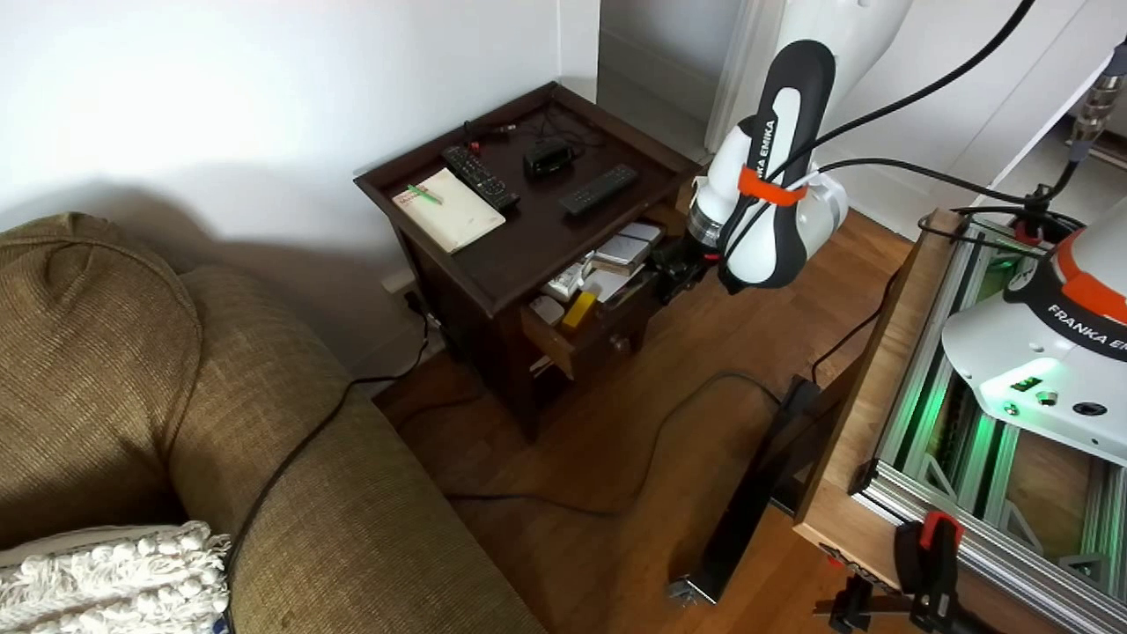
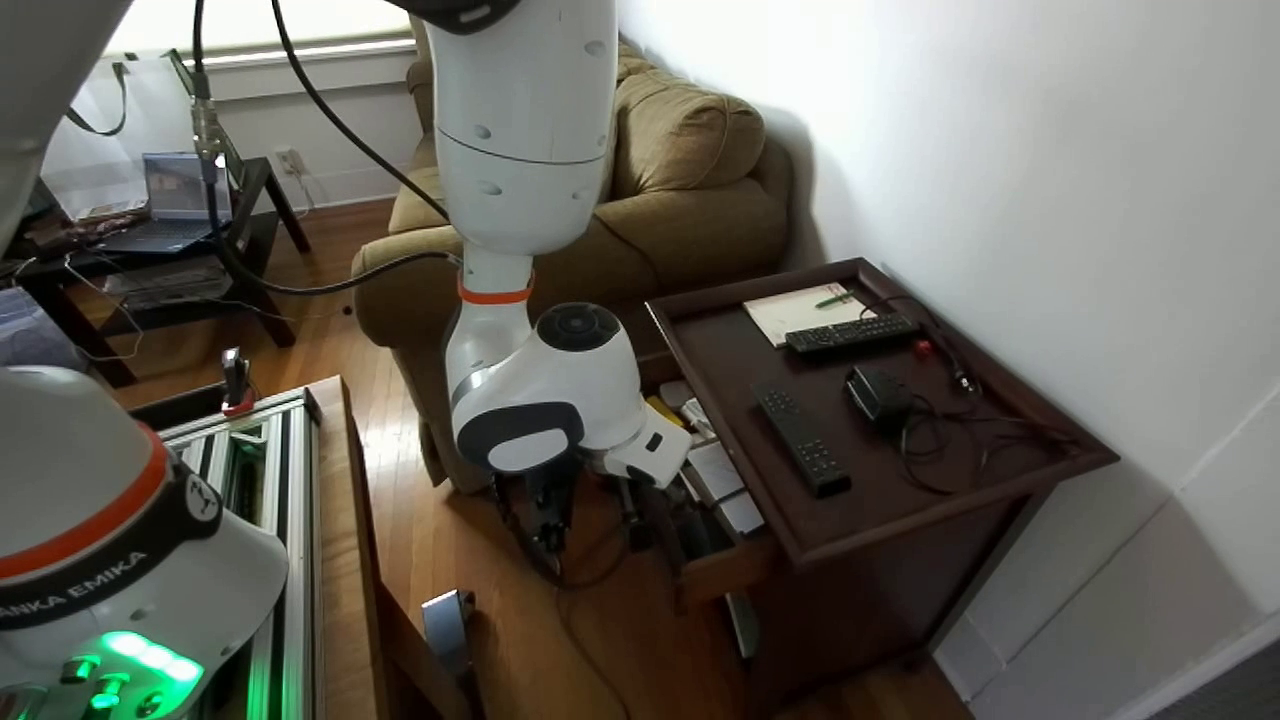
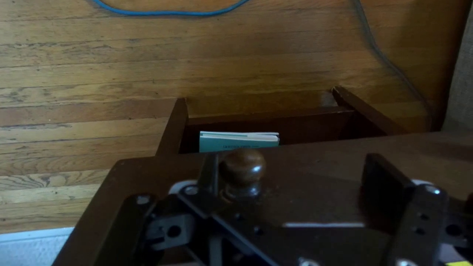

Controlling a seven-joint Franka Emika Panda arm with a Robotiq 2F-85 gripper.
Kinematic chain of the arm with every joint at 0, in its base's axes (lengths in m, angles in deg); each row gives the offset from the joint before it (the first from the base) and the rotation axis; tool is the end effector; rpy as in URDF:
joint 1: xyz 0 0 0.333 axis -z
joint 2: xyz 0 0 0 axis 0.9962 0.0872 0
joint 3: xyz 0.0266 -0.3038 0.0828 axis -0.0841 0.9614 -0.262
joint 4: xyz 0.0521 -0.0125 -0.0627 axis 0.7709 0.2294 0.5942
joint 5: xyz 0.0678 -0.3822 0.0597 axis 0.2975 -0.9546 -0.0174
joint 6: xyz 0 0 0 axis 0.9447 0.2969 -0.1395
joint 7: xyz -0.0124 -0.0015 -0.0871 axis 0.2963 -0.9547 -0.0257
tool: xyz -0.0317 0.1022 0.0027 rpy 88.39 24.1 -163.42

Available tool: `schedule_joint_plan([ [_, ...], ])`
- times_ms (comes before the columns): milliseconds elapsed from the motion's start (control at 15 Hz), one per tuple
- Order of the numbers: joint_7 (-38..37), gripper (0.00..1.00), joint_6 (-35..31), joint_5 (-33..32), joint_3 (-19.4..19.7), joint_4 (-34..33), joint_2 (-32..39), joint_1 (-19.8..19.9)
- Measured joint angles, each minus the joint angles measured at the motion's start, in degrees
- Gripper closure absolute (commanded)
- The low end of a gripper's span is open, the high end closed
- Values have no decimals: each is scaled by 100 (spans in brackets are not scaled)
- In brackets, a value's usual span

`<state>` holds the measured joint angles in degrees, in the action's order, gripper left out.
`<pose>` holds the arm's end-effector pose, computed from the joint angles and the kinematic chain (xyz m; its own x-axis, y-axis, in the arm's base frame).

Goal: Push the open door until it is fully closed

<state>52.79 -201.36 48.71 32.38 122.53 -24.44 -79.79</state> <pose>0.3914 0.0065 -0.0146 0.9728 -0.1944 0.1260 -0.1867 -0.9799 -0.0702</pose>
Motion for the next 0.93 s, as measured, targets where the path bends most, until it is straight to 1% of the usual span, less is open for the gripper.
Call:
schedule_joint_plan([
  [267,84,0,-239,-10,21,-188,53,-12],
  [667,203,0,-280,-24,53,-486,207,-27],
  [800,241,0,-457,-43,54,-488,275,-26],
  [933,249,0,-792,-81,53,-489,408,-19],
])
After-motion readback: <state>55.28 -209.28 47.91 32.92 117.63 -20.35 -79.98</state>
